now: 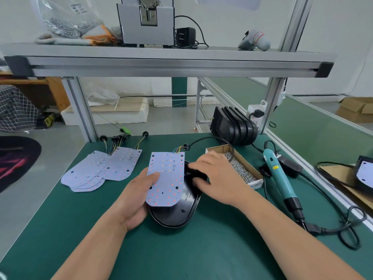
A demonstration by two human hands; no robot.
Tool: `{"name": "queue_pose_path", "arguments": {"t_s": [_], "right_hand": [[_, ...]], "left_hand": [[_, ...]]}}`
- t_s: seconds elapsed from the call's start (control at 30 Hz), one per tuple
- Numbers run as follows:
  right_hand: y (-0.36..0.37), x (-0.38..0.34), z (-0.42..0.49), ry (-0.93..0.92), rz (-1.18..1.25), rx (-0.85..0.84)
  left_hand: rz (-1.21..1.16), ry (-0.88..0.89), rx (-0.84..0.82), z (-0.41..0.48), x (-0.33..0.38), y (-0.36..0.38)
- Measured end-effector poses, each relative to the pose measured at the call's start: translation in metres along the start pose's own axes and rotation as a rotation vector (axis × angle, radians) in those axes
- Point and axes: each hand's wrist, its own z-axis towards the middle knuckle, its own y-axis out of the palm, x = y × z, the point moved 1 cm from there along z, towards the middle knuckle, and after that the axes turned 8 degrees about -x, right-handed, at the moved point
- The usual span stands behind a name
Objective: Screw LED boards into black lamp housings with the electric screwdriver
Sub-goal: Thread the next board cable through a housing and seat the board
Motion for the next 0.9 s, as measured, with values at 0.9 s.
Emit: {"name": "queue_pose_path", "arguments": {"t_s": [0.9], "right_hand": [[-0.019, 0.003, -0.006, 0.072, 0.023, 0.072]], "left_hand": [[0.183, 0.020, -0.018, -0.004, 0.005, -0.001]]}}
